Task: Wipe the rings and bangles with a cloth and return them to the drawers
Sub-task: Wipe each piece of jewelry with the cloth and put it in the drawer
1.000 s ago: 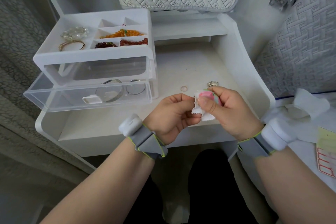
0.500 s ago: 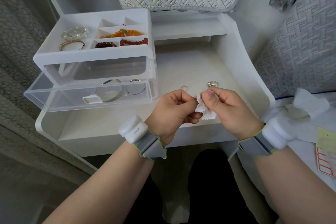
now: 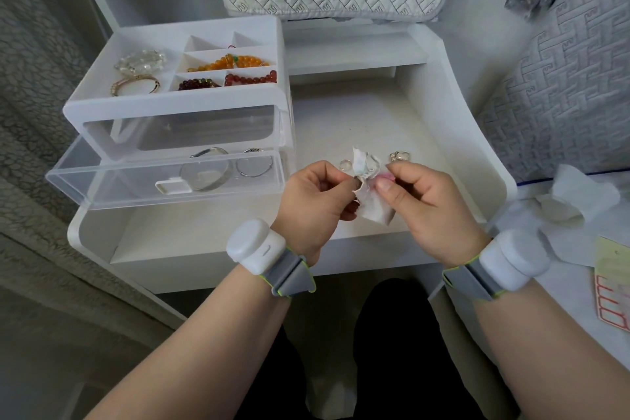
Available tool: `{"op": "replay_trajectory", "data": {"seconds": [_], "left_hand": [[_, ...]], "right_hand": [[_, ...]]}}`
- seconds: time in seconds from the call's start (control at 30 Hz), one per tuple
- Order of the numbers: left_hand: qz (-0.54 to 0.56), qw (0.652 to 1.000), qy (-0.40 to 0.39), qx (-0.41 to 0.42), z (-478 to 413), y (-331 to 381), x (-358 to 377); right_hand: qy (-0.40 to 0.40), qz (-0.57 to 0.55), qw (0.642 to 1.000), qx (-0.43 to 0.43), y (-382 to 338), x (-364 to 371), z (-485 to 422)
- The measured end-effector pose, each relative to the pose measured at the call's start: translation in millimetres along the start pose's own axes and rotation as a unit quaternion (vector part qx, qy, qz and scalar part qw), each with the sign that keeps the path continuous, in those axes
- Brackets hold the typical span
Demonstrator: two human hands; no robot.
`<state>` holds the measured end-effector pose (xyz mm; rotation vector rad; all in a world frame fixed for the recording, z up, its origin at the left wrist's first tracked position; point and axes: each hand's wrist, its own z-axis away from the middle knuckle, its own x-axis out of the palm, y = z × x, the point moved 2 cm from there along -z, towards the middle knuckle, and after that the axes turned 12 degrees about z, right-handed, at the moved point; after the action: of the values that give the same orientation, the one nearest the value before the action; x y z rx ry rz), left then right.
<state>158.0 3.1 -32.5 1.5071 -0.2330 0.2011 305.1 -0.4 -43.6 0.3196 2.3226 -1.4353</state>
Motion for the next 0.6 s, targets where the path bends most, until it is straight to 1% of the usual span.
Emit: {"op": "replay_trajectory", "data": {"seconds": [0.07, 0.13, 0.2, 0.27, 0.33, 0.43, 0.6], "left_hand": [[-0.020, 1.000, 0.006, 0.023, 0, 0, -1], [-0.049, 0.998, 0.002, 0.043, 2, -1, 0], [-0.069, 0.996, -0.010, 0.053, 4, -1, 1], [-0.061, 0.997, -0.023, 0.050, 4, 0, 3], [-0.041, 0.998, -0.035, 0.030, 5, -1, 6], [0.010, 0.999, -0.044, -0.025, 9, -5, 10], [0.090, 0.991, -0.057, -0.085, 12, -3, 10]], "right_hand": [[0.012, 0.055, 0.998, -0.028, -2, 1, -1], [0.034, 0.080, 0.996, -0.037, -5, 1, -2], [0.047, 0.075, 0.996, -0.020, -5, 0, -2], [0.046, 0.059, 0.997, -0.003, -4, 0, 0], [0.040, 0.051, 0.998, 0.003, -4, 2, 1], [0.039, 0.040, 0.998, 0.013, -3, 4, 0], [0.017, -0.079, 0.995, 0.058, 0, 3, 1]]}}
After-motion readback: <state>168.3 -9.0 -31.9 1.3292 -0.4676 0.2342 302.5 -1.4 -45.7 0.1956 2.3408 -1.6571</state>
